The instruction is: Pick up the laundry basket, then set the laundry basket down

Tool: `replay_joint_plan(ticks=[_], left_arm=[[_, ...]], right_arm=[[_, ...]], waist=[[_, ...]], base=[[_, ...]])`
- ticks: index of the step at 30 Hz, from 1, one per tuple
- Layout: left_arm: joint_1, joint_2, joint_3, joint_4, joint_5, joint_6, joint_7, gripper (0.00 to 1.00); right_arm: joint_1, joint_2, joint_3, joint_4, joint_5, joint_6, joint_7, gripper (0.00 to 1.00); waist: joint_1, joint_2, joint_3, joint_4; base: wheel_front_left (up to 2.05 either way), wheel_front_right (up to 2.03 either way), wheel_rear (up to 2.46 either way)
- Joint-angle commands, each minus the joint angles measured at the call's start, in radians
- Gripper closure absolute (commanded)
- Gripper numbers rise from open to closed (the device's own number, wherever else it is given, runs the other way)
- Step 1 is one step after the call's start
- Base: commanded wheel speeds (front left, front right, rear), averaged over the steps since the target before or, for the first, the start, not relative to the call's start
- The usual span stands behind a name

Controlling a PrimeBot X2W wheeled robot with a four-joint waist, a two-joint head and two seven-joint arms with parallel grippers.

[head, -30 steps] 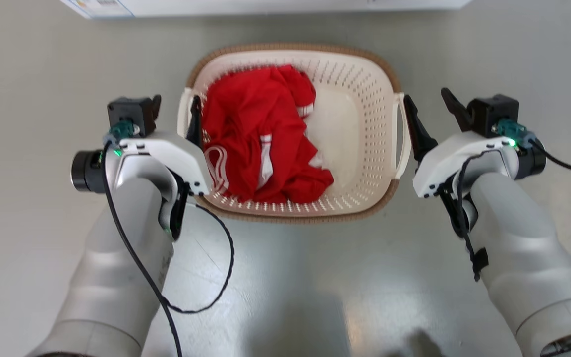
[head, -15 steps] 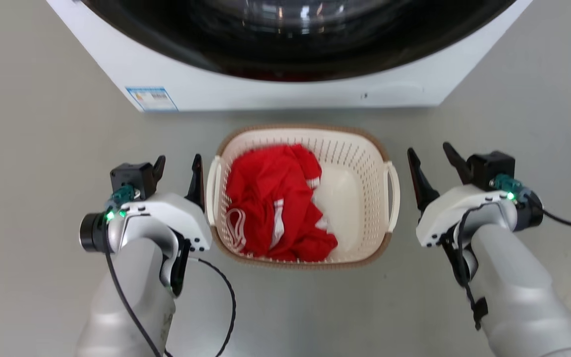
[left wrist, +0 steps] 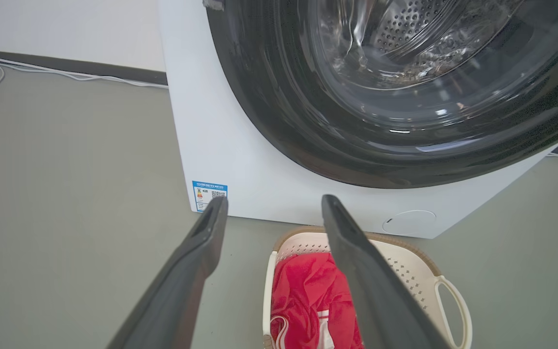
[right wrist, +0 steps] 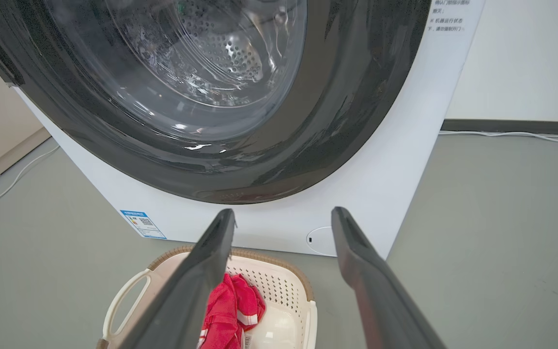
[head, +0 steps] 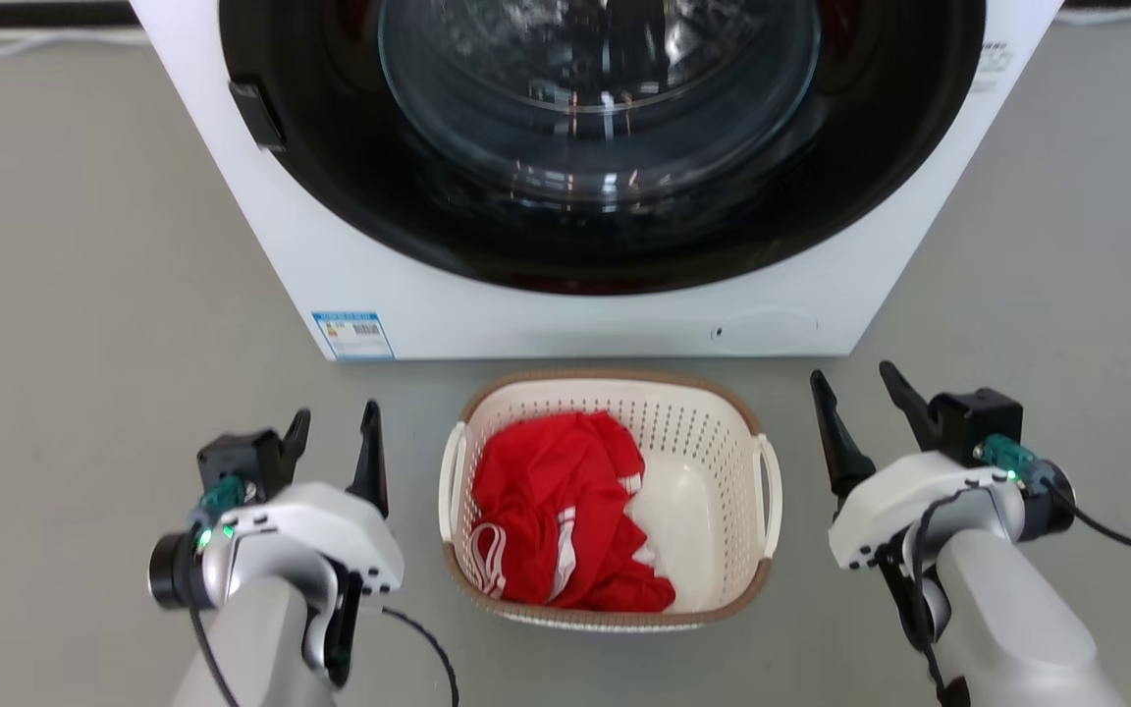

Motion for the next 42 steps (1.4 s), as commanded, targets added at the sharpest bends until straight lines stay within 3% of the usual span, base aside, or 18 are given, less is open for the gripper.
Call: replay_joint_plan(ticks=[1, 15, 33, 42], left_arm=[[0.015, 0.019, 0.033, -0.032, 0.007, -0.004, -0.006, 0.0], [0.197, 0.018, 0.085, -0.152, -0.017, -0.002, -0.006, 0.0], [0.351, 0.018, 0.109, -0.338, -0.032, 0.038, -0.006, 0.0], [0.377, 0.018, 0.1, -0.365, -0.037, 0.051, -0.006, 0.0]], right_arm=[[0.016, 0.01, 0.016, -0.033, -0.014, 0.006, -0.005, 0.0], [0.196, 0.009, -0.001, -0.131, -0.012, 0.006, -0.005, 0.0], [0.33, 0.007, -0.025, -0.292, -0.026, 0.006, -0.005, 0.0], [0.354, 0.007, -0.037, -0.304, -0.033, 0.006, -0.005, 0.0]], waist=[[0.0, -0.0001, -0.034, 0.0], [0.0, -0.0001, -0.181, -0.016], [0.0, -0.0001, -0.218, -0.017], [0.0, -0.0001, -0.227, -0.01]], base=[[0.0, 0.0, 0.0], [0.0, 0.0, 0.0], [0.0, 0.0, 0.0], [0.0, 0.0, 0.0]])
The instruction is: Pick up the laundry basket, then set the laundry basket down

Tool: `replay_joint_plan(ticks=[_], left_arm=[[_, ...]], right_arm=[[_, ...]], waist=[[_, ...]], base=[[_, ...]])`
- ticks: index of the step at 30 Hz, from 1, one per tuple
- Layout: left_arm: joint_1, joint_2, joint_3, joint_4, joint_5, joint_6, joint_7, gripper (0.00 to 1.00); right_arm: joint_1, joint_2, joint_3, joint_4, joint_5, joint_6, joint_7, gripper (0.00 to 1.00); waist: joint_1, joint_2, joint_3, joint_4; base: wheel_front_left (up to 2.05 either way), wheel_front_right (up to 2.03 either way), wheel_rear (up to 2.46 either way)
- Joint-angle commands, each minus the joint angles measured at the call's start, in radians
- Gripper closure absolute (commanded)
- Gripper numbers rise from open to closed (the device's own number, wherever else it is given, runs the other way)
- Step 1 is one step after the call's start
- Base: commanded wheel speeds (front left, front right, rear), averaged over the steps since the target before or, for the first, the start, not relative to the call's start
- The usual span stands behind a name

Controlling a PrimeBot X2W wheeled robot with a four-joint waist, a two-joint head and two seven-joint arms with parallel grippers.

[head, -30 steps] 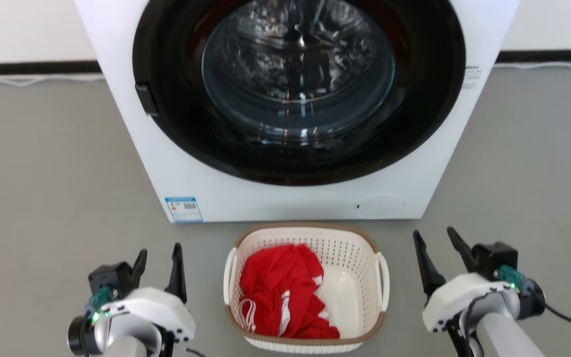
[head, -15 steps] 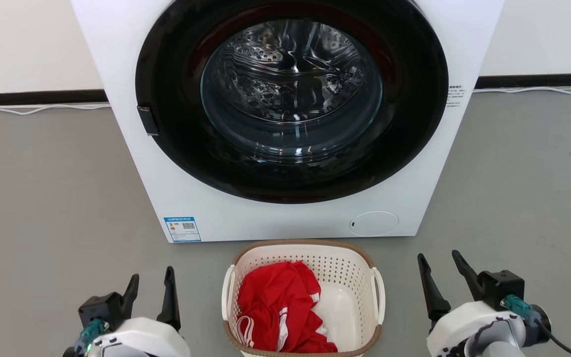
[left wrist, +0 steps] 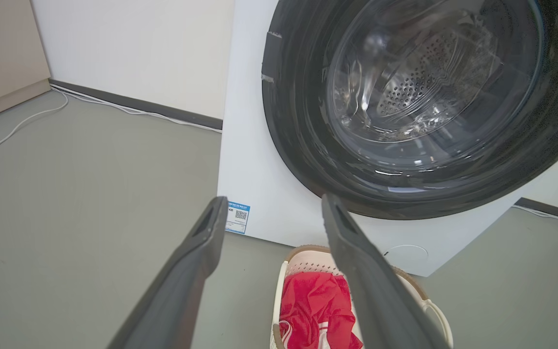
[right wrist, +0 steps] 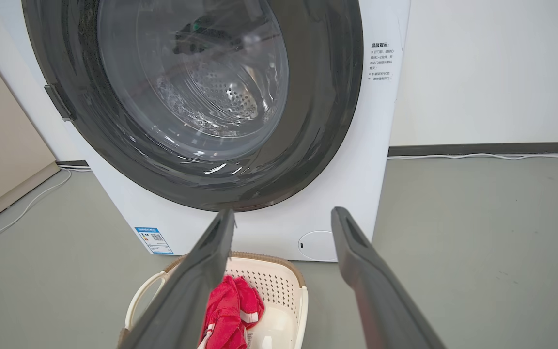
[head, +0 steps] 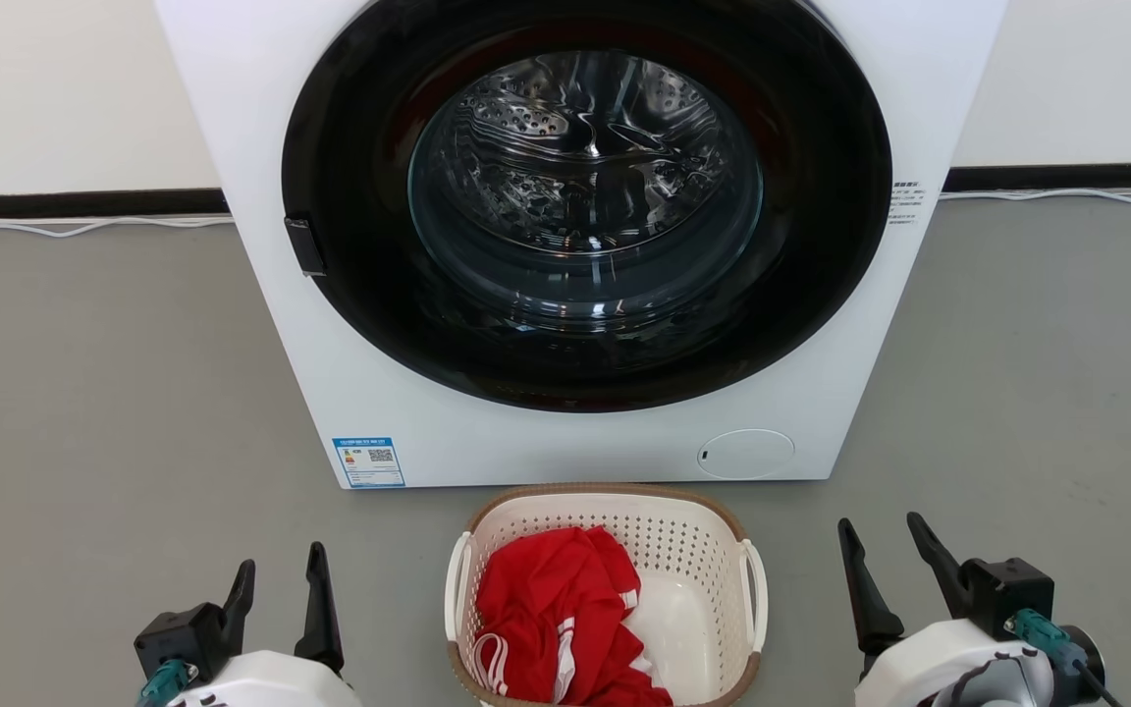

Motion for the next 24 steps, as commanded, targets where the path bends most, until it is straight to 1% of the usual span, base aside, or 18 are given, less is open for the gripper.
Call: replay_joint_plan(ticks=[1, 3, 4, 8, 10, 14, 15, 18, 24], left_arm=[[-0.016, 0.012, 0.026, -0.029, -0.008, 0.007, -0.006, 0.0], [-0.015, 0.012, 0.024, -0.036, -0.011, 0.008, -0.006, 0.0], [0.001, 0.0, -0.002, -0.004, -0.005, 0.0, 0.0, 1.0], [0.023, -0.008, -0.001, 0.04, -0.009, -0.001, 0.002, 1.0], [0.018, -0.008, 0.004, 0.04, -0.029, -0.004, 0.011, 1.0], [0.016, -0.007, 0.009, 0.033, -0.071, -0.009, 0.023, 1.0], [0.016, -0.007, 0.009, 0.03, -0.081, -0.01, 0.026, 1.0], [0.016, -0.007, 0.011, 0.025, -0.112, -0.014, 0.034, 1.0], [0.012, -0.006, 0.015, 0.013, -0.175, -0.022, 0.05, 1.0]], right_arm=[[-0.013, 0.001, 0.022, -0.024, -0.013, 0.006, -0.005, 0.0], [-0.013, 0.001, 0.022, -0.023, -0.014, 0.006, -0.005, 0.0], [0.006, 0.001, 0.0, 0.003, 0.0, 0.0, 0.0, 1.0], [0.034, 0.007, -0.001, 0.039, 0.006, -0.001, 0.003, 1.0], [0.03, 0.007, -0.007, 0.038, 0.028, -0.001, 0.013, 1.0], [0.031, 0.007, -0.012, 0.026, 0.077, -0.001, 0.026, 1.0], [0.032, 0.007, -0.013, 0.023, 0.089, -0.001, 0.029, 1.0], [0.033, 0.007, -0.014, 0.013, 0.126, 0.0, 0.036, 1.0], [0.035, 0.007, -0.017, -0.007, 0.198, 0.0, 0.051, 1.0]], waist=[[0.0, -0.0001, 0.0, 0.0], [0.0, -0.0001, -0.001, 0.002], [0.0, -0.0001, -0.001, 0.002], [0.0, -0.0001, -0.001, 0.002], [0.0001, -0.0001, -0.001, 0.002], [0.0022, -0.0001, -0.002, 0.001], [0.0022, -0.0001, -0.002, 0.001], [0.0004, -0.0001, 0.0, 0.001], [0.0001, -0.0001, 0.003, 0.001]], base=[[0.0, 0.0, 0.0], [0.0, 0.0, 0.0], [0.0, 0.0, 0.0], [0.0, 0.0, 0.0], [0.0, 0.0, 0.0], [0.0, 0.0, 0.0], [0.0, 0.0, 0.0], [0.0, 0.0, 0.0], [0.0, 0.0, 0.0]])
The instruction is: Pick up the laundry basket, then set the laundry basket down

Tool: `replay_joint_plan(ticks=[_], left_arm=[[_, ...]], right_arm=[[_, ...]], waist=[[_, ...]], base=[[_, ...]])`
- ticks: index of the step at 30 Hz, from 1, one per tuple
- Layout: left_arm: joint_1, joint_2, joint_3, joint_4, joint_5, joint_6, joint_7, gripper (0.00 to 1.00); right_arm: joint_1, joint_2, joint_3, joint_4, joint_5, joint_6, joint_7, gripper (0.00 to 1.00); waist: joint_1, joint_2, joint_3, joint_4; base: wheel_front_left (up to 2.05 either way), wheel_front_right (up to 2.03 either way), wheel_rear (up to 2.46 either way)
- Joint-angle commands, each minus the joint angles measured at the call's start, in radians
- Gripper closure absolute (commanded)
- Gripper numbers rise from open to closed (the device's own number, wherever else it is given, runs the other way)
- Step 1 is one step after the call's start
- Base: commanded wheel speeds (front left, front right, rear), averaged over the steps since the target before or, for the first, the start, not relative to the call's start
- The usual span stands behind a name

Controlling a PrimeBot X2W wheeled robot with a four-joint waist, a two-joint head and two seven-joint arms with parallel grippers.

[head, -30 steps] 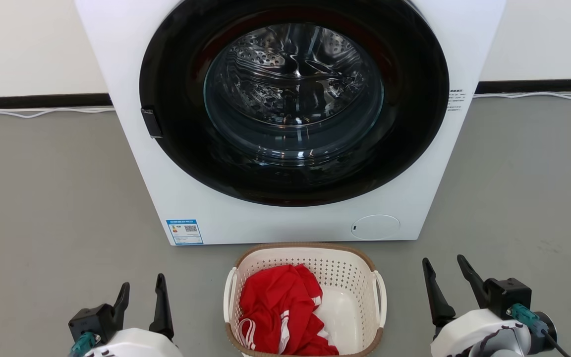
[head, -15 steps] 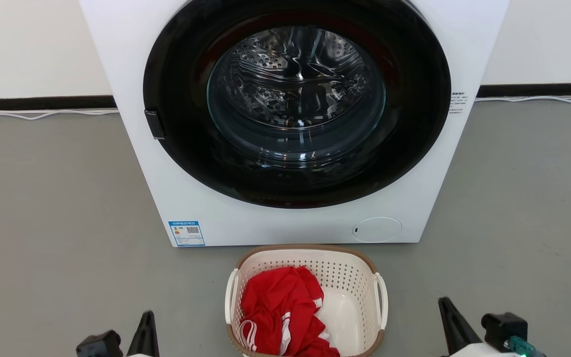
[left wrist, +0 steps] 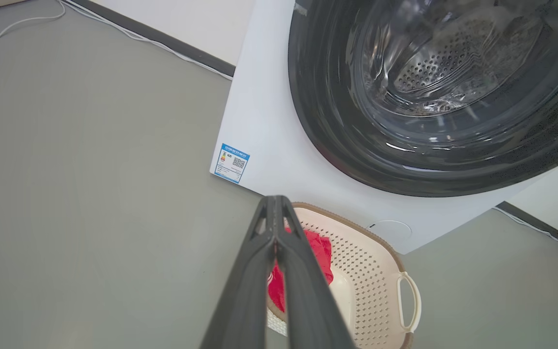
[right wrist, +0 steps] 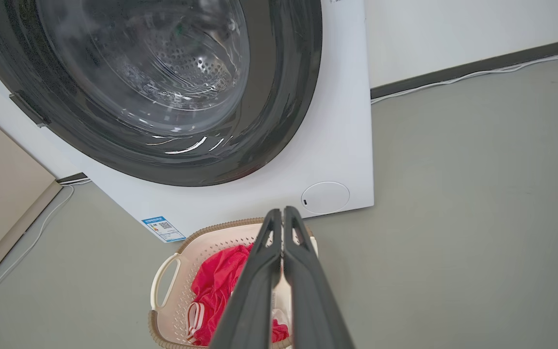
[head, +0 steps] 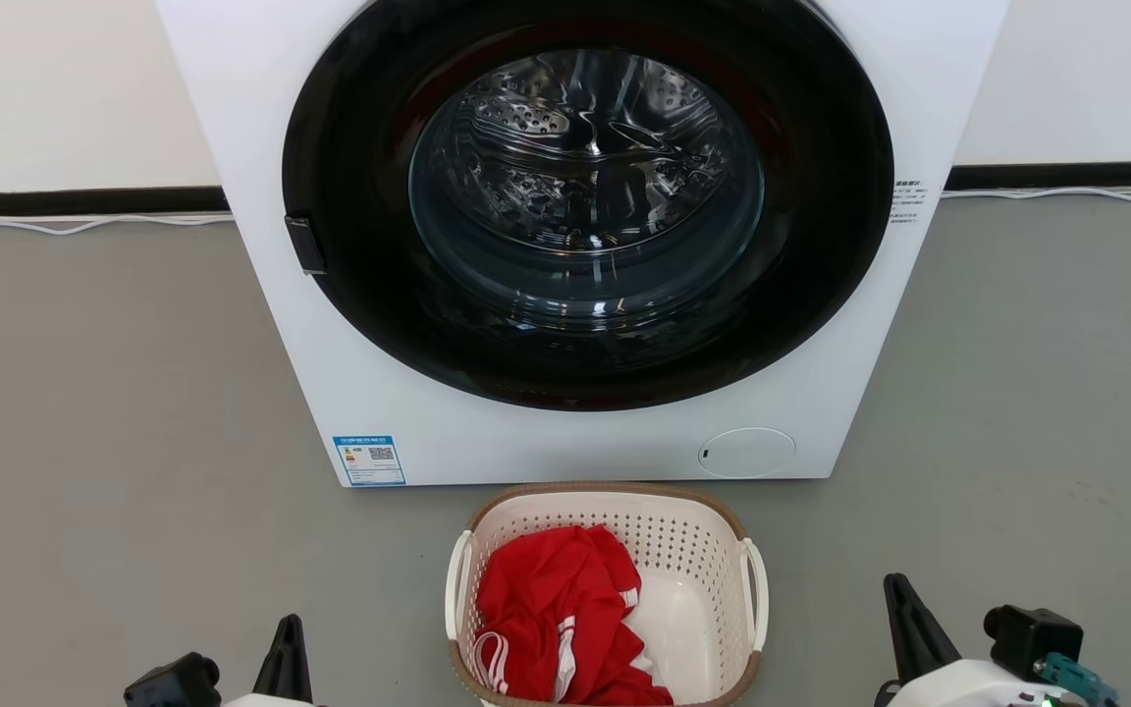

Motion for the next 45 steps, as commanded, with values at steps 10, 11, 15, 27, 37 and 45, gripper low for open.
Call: replay_joint_plan(ticks=[10, 11, 15, 27, 37, 45], left_arm=[[-0.047, 0.007, 0.02, -0.049, -0.137, -0.026, 0.035, 1.0], [-0.048, 0.007, 0.021, -0.051, -0.148, -0.027, 0.038, 1.0], [-0.05, 0.007, 0.025, -0.058, -0.189, -0.033, 0.05, 1.0], [-0.058, 0.009, 0.036, -0.076, -0.302, -0.047, 0.082, 1.0], [-0.065, 0.011, 0.045, -0.092, -0.406, -0.06, 0.112, 1.0], [-0.07, 0.012, 0.053, -0.106, -0.488, -0.071, 0.135, 1.0]], right_arm=[[-0.03, -0.003, -0.015, -0.066, 0.157, 0.002, 0.041, 1.0], [-0.03, -0.003, -0.016, -0.069, 0.169, 0.002, 0.044, 1.0], [-0.029, -0.003, -0.02, -0.08, 0.217, 0.002, 0.056, 1.0], [-0.029, -0.003, -0.03, -0.112, 0.349, 0.002, 0.088, 1.0], [-0.028, -0.004, -0.04, -0.141, 0.468, 0.003, 0.118, 1.0], [-0.028, -0.004, -0.048, -0.164, 0.563, 0.003, 0.141, 1.0]], waist=[[-0.0002, 0.0, 0.003, 0.0], [-0.0002, 0.0, 0.003, 0.0], [-0.0002, 0.0, 0.004, 0.0], [-0.0002, 0.0, 0.007, -0.001], [-0.0002, 0.0, 0.009, -0.001], [-0.0002, 0.0, 0.011, -0.001]], base=[[0.0, 0.0, 0.0], [0.0, 0.0, 0.0], [0.0, 0.0, 0.0], [0.0, 0.0, 0.0], [0.0, 0.0, 0.0], [0.0, 0.0, 0.0]])
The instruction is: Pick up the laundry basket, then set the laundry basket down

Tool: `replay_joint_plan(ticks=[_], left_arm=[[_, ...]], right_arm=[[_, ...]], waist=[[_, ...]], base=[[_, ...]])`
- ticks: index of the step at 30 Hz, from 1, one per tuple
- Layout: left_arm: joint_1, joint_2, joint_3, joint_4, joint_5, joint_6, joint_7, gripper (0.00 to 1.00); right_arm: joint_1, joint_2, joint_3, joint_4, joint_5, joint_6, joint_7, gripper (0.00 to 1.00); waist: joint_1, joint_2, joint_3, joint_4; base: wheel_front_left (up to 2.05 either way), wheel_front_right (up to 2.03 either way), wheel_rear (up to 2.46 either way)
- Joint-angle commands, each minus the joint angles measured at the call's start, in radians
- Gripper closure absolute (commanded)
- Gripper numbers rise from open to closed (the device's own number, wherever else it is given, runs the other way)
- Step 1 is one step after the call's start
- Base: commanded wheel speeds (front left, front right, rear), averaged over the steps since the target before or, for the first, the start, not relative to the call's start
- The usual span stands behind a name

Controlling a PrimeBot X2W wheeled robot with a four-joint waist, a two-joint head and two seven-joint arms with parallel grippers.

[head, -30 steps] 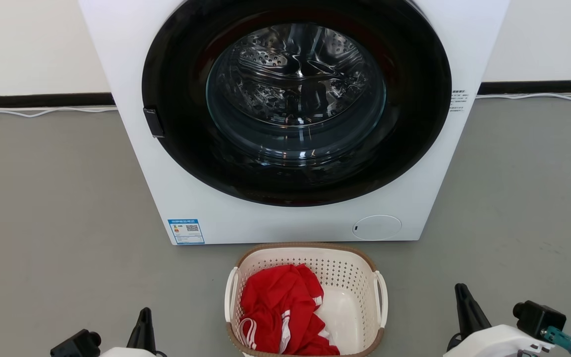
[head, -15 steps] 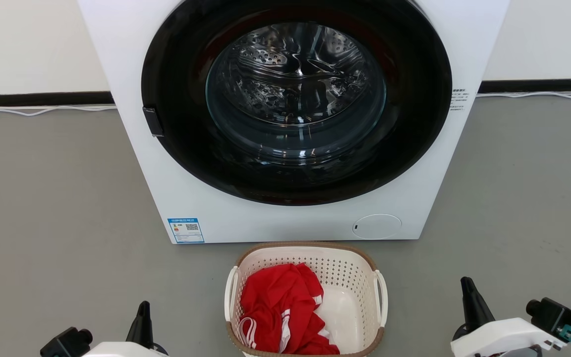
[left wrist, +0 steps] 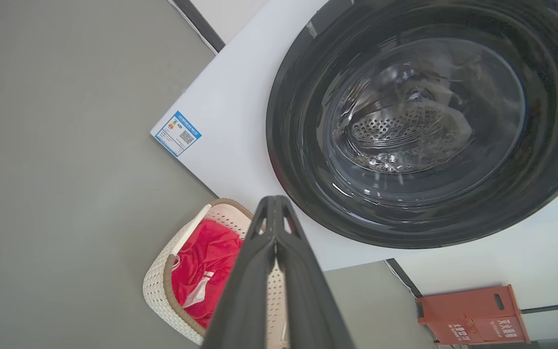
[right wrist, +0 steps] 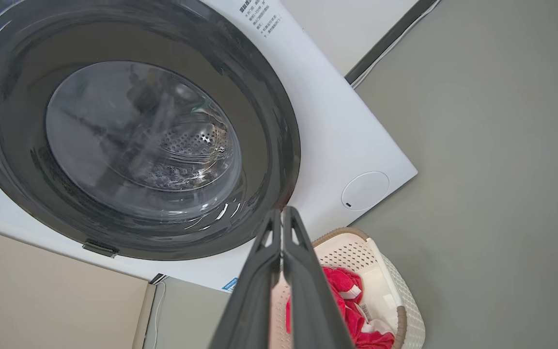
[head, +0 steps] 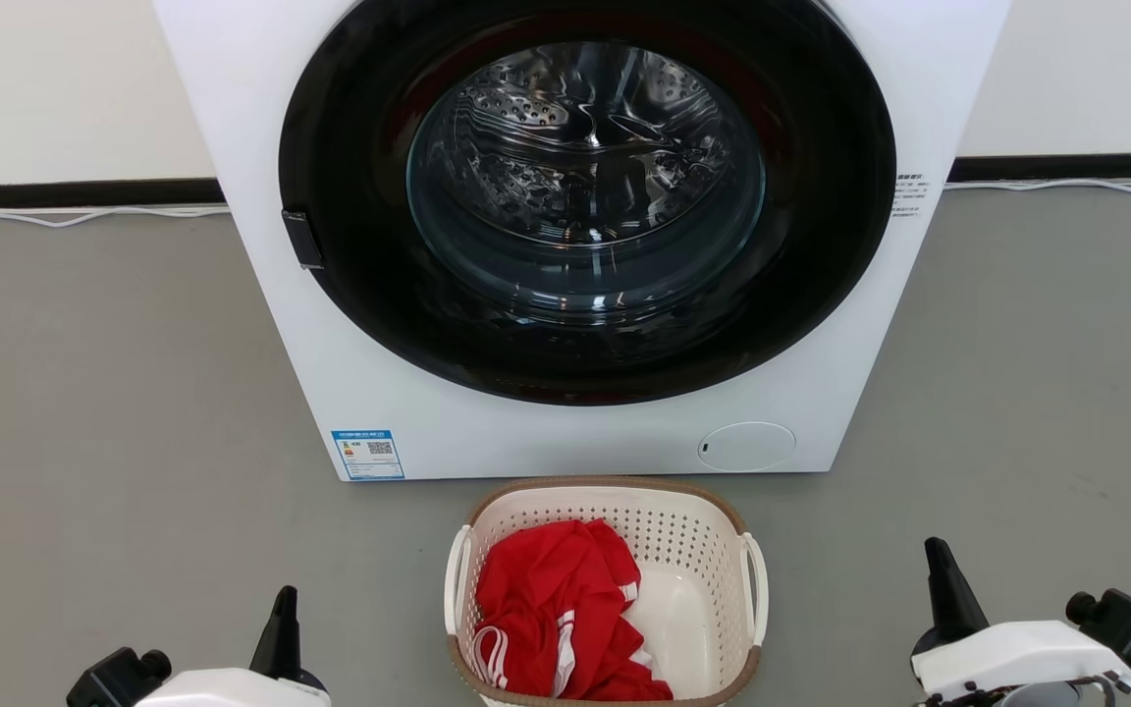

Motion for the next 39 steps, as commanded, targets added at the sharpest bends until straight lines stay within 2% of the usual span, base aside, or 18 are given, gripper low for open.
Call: replay_joint_plan(ticks=[1, 39], left_arm=[[-0.054, 0.009, 0.021, -0.035, -0.026, -0.012, 0.007, 1.0], [-0.081, 0.016, 0.059, -0.101, -0.439, -0.065, 0.124, 1.0]], right_arm=[[-0.028, -0.004, 0.007, -0.037, 0.032, 0.004, 0.011, 1.0], [-0.026, -0.005, -0.032, -0.153, 0.51, 0.006, 0.128, 1.0]], waist=[[0.0, -0.0001, 0.0, 0.0], [0.0, -0.0001, 0.01, -0.001]], base=[[0.0, 0.0, 0.0], [0.0, 0.0, 0.0]])
